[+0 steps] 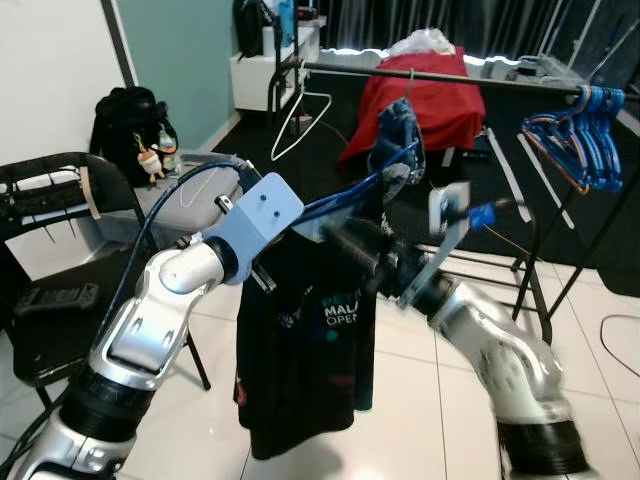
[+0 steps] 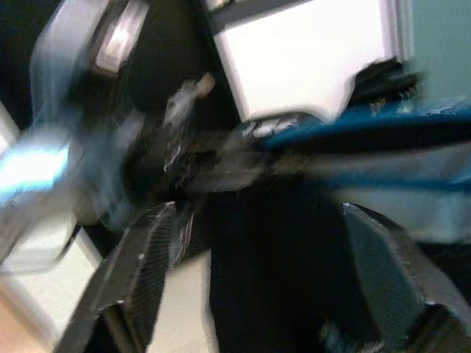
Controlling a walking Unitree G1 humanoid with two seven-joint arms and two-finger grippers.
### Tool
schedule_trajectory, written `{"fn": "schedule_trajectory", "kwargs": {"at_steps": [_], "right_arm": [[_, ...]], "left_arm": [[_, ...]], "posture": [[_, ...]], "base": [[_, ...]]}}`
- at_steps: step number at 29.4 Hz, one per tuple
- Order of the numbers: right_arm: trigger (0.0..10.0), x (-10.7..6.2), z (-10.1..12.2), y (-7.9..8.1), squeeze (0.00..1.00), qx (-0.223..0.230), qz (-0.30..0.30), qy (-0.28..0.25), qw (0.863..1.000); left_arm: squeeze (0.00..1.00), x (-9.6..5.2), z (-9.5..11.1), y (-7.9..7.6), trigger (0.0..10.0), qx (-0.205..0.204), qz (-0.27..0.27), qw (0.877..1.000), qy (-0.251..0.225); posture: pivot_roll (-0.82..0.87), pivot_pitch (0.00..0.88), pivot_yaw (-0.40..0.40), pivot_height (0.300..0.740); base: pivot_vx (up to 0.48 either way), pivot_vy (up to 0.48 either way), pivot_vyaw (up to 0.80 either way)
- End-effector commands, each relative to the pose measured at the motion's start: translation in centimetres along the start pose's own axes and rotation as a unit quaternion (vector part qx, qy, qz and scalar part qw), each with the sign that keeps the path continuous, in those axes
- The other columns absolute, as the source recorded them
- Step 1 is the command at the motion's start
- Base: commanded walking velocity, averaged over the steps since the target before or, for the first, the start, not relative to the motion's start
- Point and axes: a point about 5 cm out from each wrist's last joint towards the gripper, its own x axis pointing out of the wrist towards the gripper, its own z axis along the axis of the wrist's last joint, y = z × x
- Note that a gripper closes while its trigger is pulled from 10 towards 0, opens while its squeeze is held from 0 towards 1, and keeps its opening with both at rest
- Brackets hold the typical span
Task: Hang hanger
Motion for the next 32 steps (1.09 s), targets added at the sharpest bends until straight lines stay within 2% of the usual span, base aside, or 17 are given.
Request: {"fn": "schedule_trajectory", "kwargs": {"at_steps": [1, 2, 4, 8, 9, 10, 11, 12, 13, 15, 17, 19, 24, 27, 29, 30, 32], "right_arm": [[10.0, -2.4, 0.8, 1.1, 1.00, -0.023, 0.052, 0.008, 0.998], [10.0, -2.4, 0.8, 1.1, 1.00, -0.023, 0.052, 0.008, 0.998], [10.0, -4.1, 1.6, 1.5, 1.00, -0.033, 0.066, 0.007, 0.997], [10.0, -7.8, 5.2, 1.3, 1.00, -0.085, 0.066, -0.038, 0.993], [10.0, -7.8, 5.2, 1.3, 1.00, -0.085, 0.066, -0.038, 0.993], [10.0, -8.9, 6.0, 0.8, 0.56, -0.099, 0.049, -0.043, 0.993], [10.0, -8.9, 6.0, 0.8, 0.56, -0.099, 0.049, -0.043, 0.993], [10.0, -9.7, 6.6, 0.5, 0.56, -0.110, 0.038, -0.043, 0.992], [10.0, -10.8, 7.1, -0.2, 0.00, -0.122, 0.014, -0.040, 0.992], [10.0, -12.5, 8.0, -0.8, 0.00, -0.139, -0.014, -0.038, 0.990], [10.0, -13.2, 8.4, -0.8, 0.00, -0.140, -0.017, -0.045, 0.989], [10.0, -13.2, 8.4, -0.8, 0.00, -0.140, -0.017, -0.045, 0.989], [10.0, -13.9, 9.5, 0.2, 0.00, -0.138, 0.013, -0.057, 0.989], [10.0, -14.0, 9.5, 0.2, 0.00, -0.136, 0.018, -0.053, 0.989], [10.0, -13.8, 9.4, 0.2, 0.00, -0.130, 0.029, -0.039, 0.990], [10.0, -13.8, 9.4, 0.2, 0.00, -0.130, 0.029, -0.039, 0.990], [10.0, -13.1, 9.0, 0.4, 0.00, -0.114, 0.056, -0.029, 0.991]], "left_arm": [[0.00, -0.3, 0.4, 1.1, 0.0, -0.039, -0.012, 0.999, -0.031], [0.00, -0.3, 0.4, 1.1, 0.0, -0.039, -0.012, 0.999, -0.031], [0.00, -0.5, 0.4, 1.3, 0.0, -0.066, -0.028, 0.996, -0.047], [0.00, -1.4, 0.4, 1.2, 0.0, -0.130, -0.127, 0.978, -0.102], [0.00, -1.4, 0.4, 1.2, 0.0, -0.130, -0.127, 0.978, -0.102], [0.00, -2.0, 0.2, 1.4, 0.0, -0.146, -0.157, 0.969, -0.121], [0.00, -2.0, 0.2, 1.4, 0.0, -0.146, -0.157, 0.969, -0.121], [0.00, -2.4, 0.0, 1.5, 0.0, -0.156, -0.177, 0.962, -0.135], [0.00, -3.1, -0.3, 1.9, 0.0, -0.176, -0.203, 0.951, -0.154], [0.00, -4.5, -1.4, 2.0, 0.0, -0.185, -0.267, 0.933, -0.153], [0.00, -5.7, -2.2, 1.8, 0.0, -0.185, -0.317, 0.918, -0.150], [0.00, -5.7, -2.2, 1.8, 0.0, -0.185, -0.317, 0.918, -0.150], [0.00, -6.8, -3.9, 1.9, 0.0, -0.196, -0.368, 0.901, -0.118], [0.00, -6.8, -3.8, 1.7, 0.0, -0.192, -0.376, 0.899, -0.116], [0.00, -6.6, -3.4, 1.1, 0.0, -0.183, -0.399, 0.890, -0.122], [0.00, -6.6, -3.4, 1.1, 0.0, -0.183, -0.399, 0.890, -0.122], [0.00, -6.5, -3.1, 0.6, 0.0, -0.174, -0.426, 0.879, -0.127]], "posture": [[-0.06, 0.000, -0.013, 0.736], [-0.06, 0.000, -0.013, 0.736], [-0.06, 0.000, -0.012, 0.736], [-0.08, 0.000, 0.000, 0.736], [-0.08, 0.000, 0.000, 0.736], [-0.08, 0.000, 0.003, 0.736], [-0.08, 0.000, 0.003, 0.736], [-0.08, 0.000, 0.003, 0.736], [-0.09, 0.000, 0.006, 0.736], [-0.09, 0.000, 0.005, 0.736], [-0.09, 0.000, 0.007, 0.736], [-0.09, 0.000, 0.007, 0.736], [-0.11, 0.000, 0.013, 0.736], [-0.11, 0.000, 0.013, 0.736], [-0.11, 0.000, 0.013, 0.736], [-0.11, 0.000, 0.013, 0.736], [-0.11, 0.000, 0.010, 0.736]], "base": [[0.000, 0.000, 0.00], [0.000, 0.000, 0.00], [0.000, 0.000, 0.00], [0.000, 0.000, 0.00], [0.000, 0.000, 0.00], [0.000, 0.000, 0.00], [0.000, 0.000, 0.00], [0.000, 0.000, 0.00], [0.000, 0.000, 0.00], [0.000, 0.000, 0.00], [0.000, 0.000, 0.00], [0.000, 0.000, 0.00], [0.000, 0.000, 0.00], [0.000, 0.000, 0.00], [0.000, 0.000, 0.00], [0.000, 0.000, 0.00], [0.000, 0.000, 0.00]]}}
